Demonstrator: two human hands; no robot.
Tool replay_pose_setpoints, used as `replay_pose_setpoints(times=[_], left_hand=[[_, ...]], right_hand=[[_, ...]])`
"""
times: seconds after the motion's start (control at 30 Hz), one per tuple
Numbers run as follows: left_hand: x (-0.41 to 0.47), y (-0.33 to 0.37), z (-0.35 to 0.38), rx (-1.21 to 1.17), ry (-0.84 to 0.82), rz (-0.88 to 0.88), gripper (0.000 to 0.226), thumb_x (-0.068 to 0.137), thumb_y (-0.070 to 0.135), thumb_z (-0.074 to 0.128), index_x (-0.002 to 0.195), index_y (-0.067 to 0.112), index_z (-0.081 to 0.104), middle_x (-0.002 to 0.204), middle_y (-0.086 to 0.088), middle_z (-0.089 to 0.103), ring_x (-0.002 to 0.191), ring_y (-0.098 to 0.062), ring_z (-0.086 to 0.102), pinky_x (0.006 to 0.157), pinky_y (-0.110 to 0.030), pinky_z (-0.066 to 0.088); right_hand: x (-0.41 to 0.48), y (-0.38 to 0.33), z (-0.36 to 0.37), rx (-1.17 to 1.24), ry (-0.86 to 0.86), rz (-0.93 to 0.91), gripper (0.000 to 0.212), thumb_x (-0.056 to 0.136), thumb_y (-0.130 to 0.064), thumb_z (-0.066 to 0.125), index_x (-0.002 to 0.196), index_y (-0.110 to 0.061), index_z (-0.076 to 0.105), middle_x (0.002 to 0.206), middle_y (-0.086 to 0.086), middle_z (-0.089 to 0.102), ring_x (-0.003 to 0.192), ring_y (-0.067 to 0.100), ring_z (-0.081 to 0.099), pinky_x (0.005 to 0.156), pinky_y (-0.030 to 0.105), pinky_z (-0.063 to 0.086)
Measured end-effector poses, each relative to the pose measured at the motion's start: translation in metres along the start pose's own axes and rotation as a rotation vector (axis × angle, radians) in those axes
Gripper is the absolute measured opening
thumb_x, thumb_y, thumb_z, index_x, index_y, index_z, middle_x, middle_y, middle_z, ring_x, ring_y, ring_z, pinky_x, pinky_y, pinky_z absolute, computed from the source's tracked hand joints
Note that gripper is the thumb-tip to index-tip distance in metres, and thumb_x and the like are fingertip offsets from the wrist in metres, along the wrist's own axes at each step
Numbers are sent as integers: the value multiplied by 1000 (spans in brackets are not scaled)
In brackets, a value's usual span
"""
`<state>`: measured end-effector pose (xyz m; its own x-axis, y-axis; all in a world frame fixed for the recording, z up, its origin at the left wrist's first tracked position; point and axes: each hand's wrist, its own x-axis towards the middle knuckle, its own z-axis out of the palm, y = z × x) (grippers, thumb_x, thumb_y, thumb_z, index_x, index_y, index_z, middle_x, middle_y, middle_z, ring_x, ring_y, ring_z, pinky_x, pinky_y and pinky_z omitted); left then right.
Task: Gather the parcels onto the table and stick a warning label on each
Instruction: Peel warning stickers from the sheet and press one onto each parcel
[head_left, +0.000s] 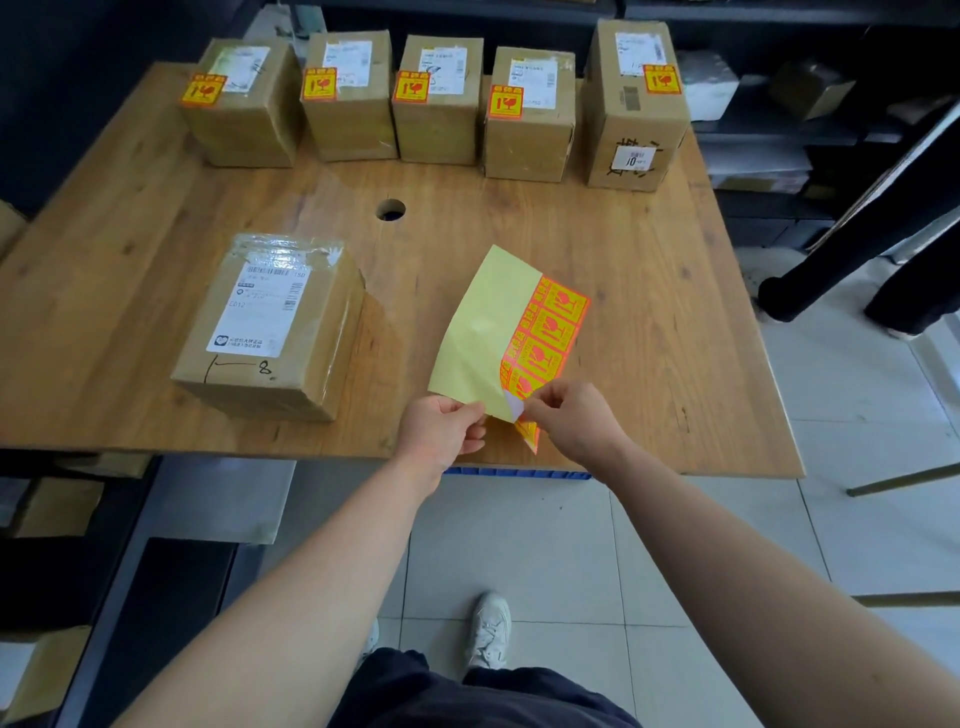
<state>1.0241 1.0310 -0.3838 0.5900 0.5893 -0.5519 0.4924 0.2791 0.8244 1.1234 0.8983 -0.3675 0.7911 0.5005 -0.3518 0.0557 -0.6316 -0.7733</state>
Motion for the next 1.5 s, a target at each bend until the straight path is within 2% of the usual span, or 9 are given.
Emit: replay_pose_setpoints(times=[0.27, 0.37, 0.5, 0.6, 0.7, 0.8, 1.03, 1.3, 1.5], left_hand=[[3, -7, -9, 168, 78, 22, 14, 83, 14, 66, 71, 8, 69, 69, -4, 68, 57, -11, 64, 55, -25, 56], [3, -9, -14, 280, 101, 46, 18, 81, 15, 65, 68, 3, 69, 67, -9, 67, 60, -18, 63, 56, -31, 55], [2, -6, -15, 519, 275, 186, 30, 73, 30, 77, 84, 11, 56, 84, 0, 59, 77, -18, 56, 55, -24, 40], [4, -2, -15, 790, 409, 418, 58, 64, 36, 82, 106, 19, 46, 115, -2, 45, 103, -22, 45, 77, -30, 40], [9, -4, -11, 1073, 193, 679, 47, 78, 38, 71, 122, 33, 55, 134, 1, 42, 122, -24, 33, 100, -42, 29], [15, -10, -6, 1096, -9, 659, 29, 87, 37, 61, 116, 41, 63, 129, 11, 49, 121, -20, 32, 100, -37, 23], [21, -16, -5, 1083, 12, 629, 26, 85, 42, 64, 110, 42, 64, 121, 13, 54, 114, -18, 39, 92, -35, 28], [25, -26, -7, 1051, -14, 623, 29, 86, 46, 61, 114, 42, 63, 121, 13, 52, 113, -19, 39, 95, -36, 29], [26, -29, -12, 1083, -32, 642, 42, 87, 35, 62, 128, 39, 53, 125, 11, 49, 116, -19, 40, 98, -36, 29]], right_hand=[[0, 7, 2, -2, -29, 48, 15, 86, -17, 55, 84, -5, 63, 68, 2, 57, 52, 9, 44, 42, 21, 33], [-1, 9, 5, -13, -40, 58, 14, 87, -17, 55, 83, -6, 63, 66, 0, 55, 50, 9, 43, 39, 20, 33], [1, 10, 9, -66, -67, 44, 18, 90, -19, 53, 84, -5, 63, 68, -2, 56, 55, 9, 46, 42, 19, 34], [2, 10, 10, -63, -63, 49, 17, 89, -20, 54, 84, -7, 63, 71, -2, 58, 60, 9, 49, 47, 20, 37], [3, 11, 10, -49, -59, 44, 16, 89, -19, 55, 80, -8, 63, 69, -2, 58, 61, 10, 50, 47, 20, 38], [3, 12, 11, -19, -63, 42, 16, 87, -18, 57, 75, -9, 61, 64, -3, 56, 54, 9, 46, 38, 13, 33], [4, 10, 17, -9, -138, 77, 22, 86, -22, 59, 73, -6, 65, 55, -5, 51, 37, 1, 38, 34, 13, 27], [10, 7, 25, -67, -100, 111, 32, 84, -33, 65, 64, -8, 62, 52, -3, 49, 45, 9, 41, 43, 22, 32], [12, 7, 28, -86, -81, 153, 22, 83, -18, 65, 65, -8, 58, 59, 1, 53, 53, 13, 46, 47, 24, 36]])
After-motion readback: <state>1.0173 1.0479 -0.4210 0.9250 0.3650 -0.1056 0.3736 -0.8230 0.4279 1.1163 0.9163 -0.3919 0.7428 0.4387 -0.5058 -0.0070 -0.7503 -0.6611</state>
